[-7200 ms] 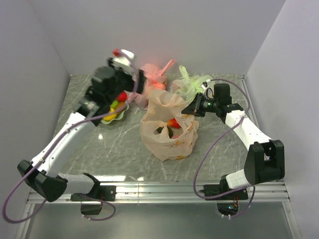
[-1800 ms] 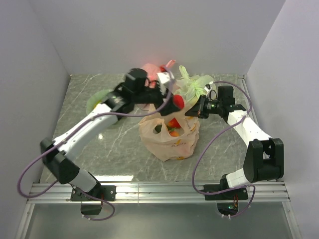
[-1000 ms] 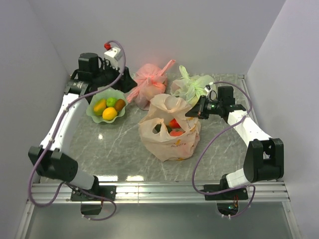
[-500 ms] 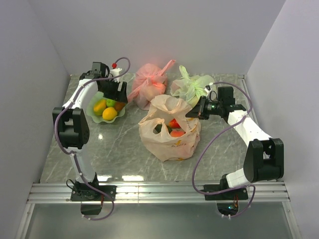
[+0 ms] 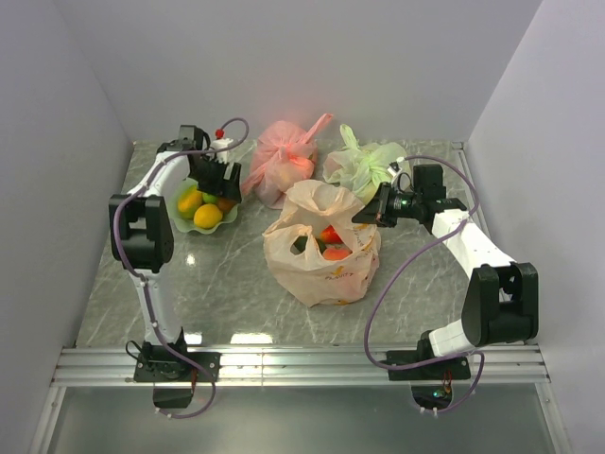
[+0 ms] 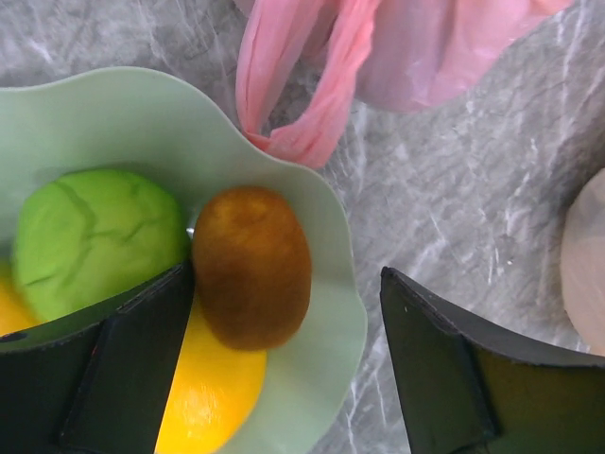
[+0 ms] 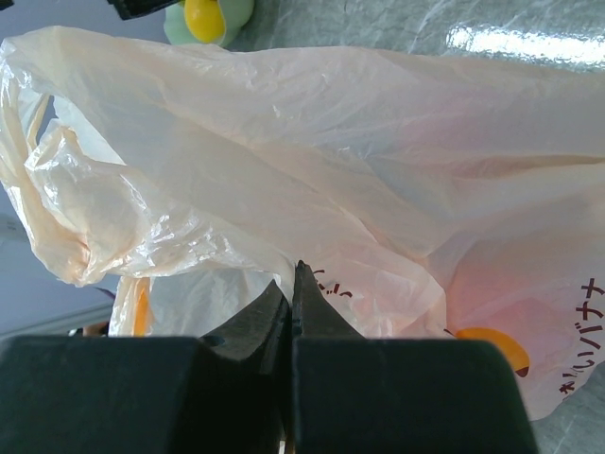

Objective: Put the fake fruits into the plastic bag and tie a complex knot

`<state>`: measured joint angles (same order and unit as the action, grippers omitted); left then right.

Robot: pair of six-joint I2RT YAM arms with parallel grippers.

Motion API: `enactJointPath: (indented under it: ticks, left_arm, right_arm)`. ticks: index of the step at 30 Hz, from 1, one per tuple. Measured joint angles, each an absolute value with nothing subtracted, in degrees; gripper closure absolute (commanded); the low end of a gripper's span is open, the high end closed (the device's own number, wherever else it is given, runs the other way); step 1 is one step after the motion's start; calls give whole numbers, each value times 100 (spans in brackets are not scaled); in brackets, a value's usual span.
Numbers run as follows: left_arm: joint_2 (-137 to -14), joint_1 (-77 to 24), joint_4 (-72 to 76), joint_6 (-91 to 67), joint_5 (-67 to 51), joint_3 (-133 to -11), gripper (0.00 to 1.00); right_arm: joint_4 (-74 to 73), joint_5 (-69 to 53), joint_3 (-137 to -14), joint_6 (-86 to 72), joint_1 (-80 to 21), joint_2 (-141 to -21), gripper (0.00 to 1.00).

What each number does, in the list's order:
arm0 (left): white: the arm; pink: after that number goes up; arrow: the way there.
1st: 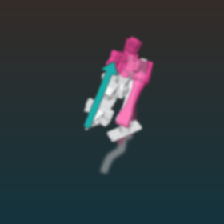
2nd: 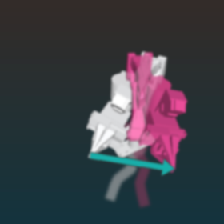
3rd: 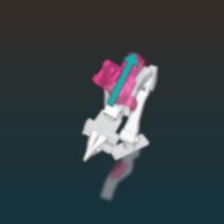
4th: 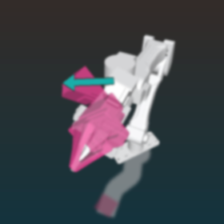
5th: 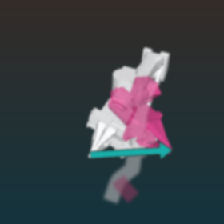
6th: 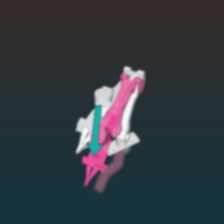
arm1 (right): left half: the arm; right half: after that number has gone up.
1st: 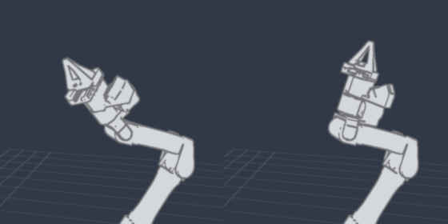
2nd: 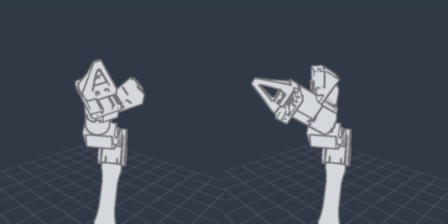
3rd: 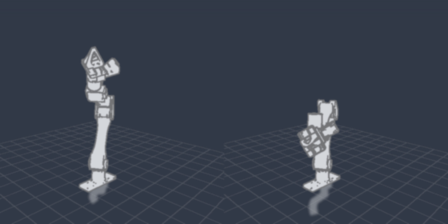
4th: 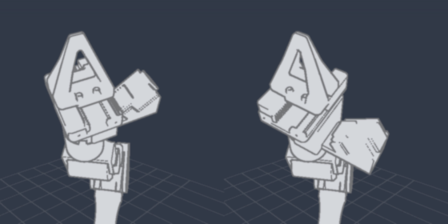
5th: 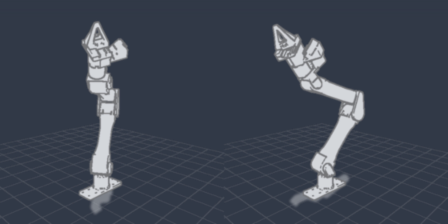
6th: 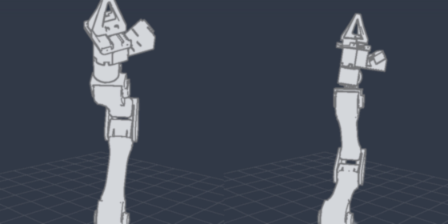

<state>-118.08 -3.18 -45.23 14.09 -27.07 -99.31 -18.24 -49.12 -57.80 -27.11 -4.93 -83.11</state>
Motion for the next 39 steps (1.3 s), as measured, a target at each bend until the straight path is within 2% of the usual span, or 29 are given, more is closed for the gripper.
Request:
enactJointPath:
  ticks: [6,13,16,20,23,26,30,34,39]
  left_arm:
    - [-12020,-314,-4501,1378,-2740,-9955,30]
    - [-12027,-220,-4523,1354,-2921,-10066,59]
    - [-12007,-119,-4598,1280,-3050,-10151,66]
    - [-11686,8,-4724,1278,-3503,-10304,66]
    - [-10984,-91,-4748,1273,-3953,-10304,63]
    - [-10108,-600,-4512,1273,-4257,-10298,61]
    - [-9166,-1979,-3916,1269,-4477,-10283,60]
    - [-9113,-3114,-3603,1249,-4560,-10350,63]
    - [-9771,-3653,-3562,1264,-4482,-10208,61]
  right_arm:
    - [-1822,-4919,-5780,-2711,-484,-8311,100]
    - [-1822,-4919,-5780,-2714,-484,-8311,100]
    - [-1822,-4919,-5780,-2714,-484,-8311,100]
    - [-1820,-4919,-5778,-2718,-484,-8311,100]
    - [-1809,-4917,-5767,-2740,-484,-8307,100]
    - [-1789,-4917,-5756,-2794,-482,-8302,100]
    - [-1691,-4923,-5686,-2919,-482,-8298,100]
    - [-1660,-4932,-5680,-3024,-482,-8296,100]
    - [-1671,-4965,-5680,-3059,-471,-8259,100]
